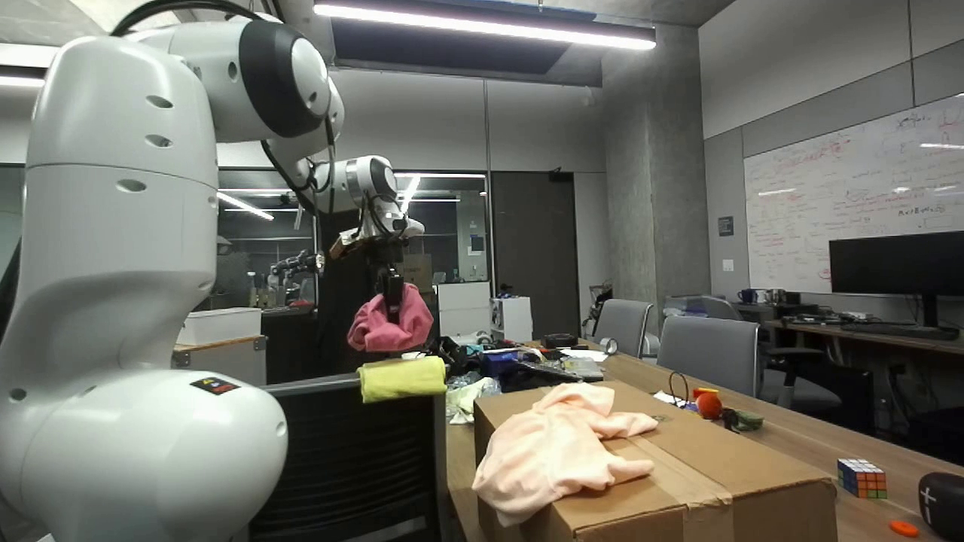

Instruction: Pick up the clothes from the headrest of the chair and put it on the box

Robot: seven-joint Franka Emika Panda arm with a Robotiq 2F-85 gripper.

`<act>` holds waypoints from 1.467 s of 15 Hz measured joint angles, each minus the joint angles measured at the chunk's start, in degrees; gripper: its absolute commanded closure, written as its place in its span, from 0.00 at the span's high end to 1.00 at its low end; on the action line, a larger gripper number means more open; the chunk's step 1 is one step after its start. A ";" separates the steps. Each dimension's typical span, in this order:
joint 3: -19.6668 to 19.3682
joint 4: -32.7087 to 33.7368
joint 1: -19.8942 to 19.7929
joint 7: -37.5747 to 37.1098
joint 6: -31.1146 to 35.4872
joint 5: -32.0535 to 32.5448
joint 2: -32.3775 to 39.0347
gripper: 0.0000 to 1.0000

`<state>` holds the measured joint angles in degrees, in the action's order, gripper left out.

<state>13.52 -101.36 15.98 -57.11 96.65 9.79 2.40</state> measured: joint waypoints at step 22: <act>-14.15 9.04 -17.38 -0.55 -10.27 1.76 -7.34 0.03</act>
<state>-0.62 -92.31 -1.40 -57.66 86.38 11.56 -4.94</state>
